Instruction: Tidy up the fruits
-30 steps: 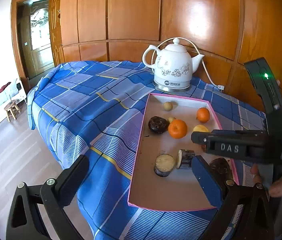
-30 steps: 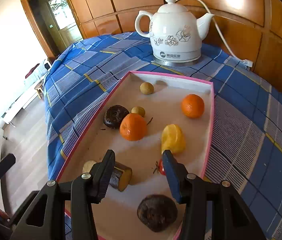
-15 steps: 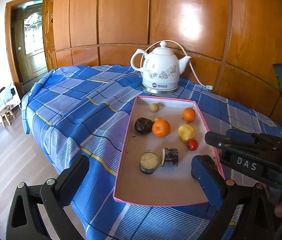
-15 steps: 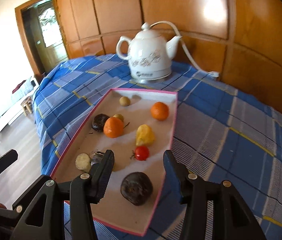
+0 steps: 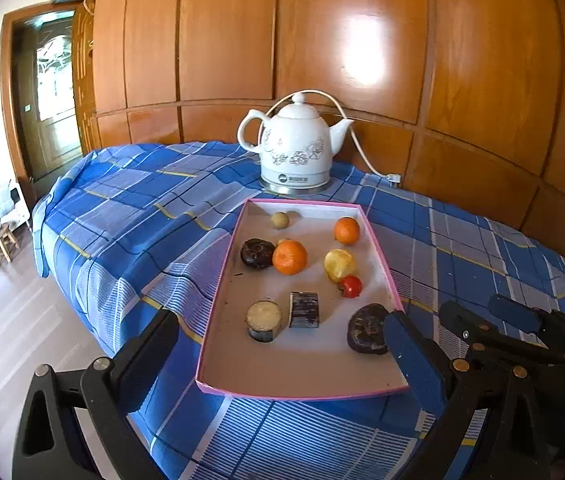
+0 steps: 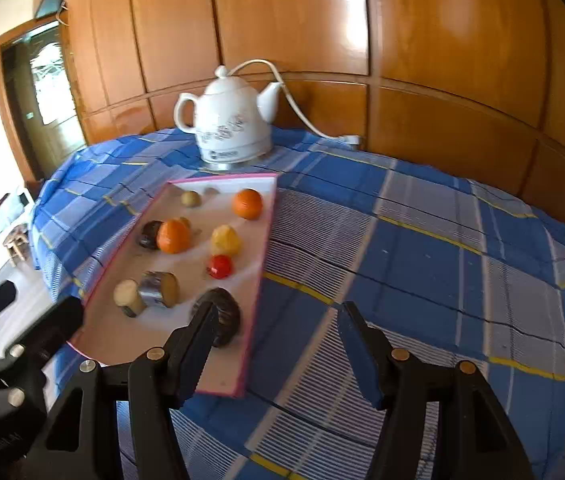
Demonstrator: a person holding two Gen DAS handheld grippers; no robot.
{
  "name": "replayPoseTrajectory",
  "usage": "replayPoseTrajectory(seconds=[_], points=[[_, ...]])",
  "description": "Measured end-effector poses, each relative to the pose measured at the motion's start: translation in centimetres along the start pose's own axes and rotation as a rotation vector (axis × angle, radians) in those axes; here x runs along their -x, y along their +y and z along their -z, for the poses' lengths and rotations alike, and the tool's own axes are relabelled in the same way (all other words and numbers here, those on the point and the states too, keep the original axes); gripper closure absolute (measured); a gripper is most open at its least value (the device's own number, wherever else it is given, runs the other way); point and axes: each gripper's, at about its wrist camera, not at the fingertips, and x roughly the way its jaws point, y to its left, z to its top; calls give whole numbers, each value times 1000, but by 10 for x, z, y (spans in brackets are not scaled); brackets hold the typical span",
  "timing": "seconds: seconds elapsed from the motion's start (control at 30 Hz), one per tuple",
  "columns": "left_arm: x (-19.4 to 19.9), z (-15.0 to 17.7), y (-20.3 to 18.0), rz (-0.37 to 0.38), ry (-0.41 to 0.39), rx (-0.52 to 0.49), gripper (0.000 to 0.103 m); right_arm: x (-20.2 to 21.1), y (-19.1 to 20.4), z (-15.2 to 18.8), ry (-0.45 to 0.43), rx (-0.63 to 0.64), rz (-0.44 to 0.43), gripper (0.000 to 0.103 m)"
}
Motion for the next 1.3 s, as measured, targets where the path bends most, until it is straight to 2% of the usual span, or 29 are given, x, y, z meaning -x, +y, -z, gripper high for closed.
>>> replayPoseTrajectory(seconds=[0.2,0.57,1.3], points=[[3,1,-4,-34,-18,-11,0,3,-11,9,1,-21,26,40],[8,0,-5,-70,-54,4,0,5,-7,11,-5,-6,15,40],[11,-1,0,-74,-59,16,0,5,4,13,-8,21,2,40]])
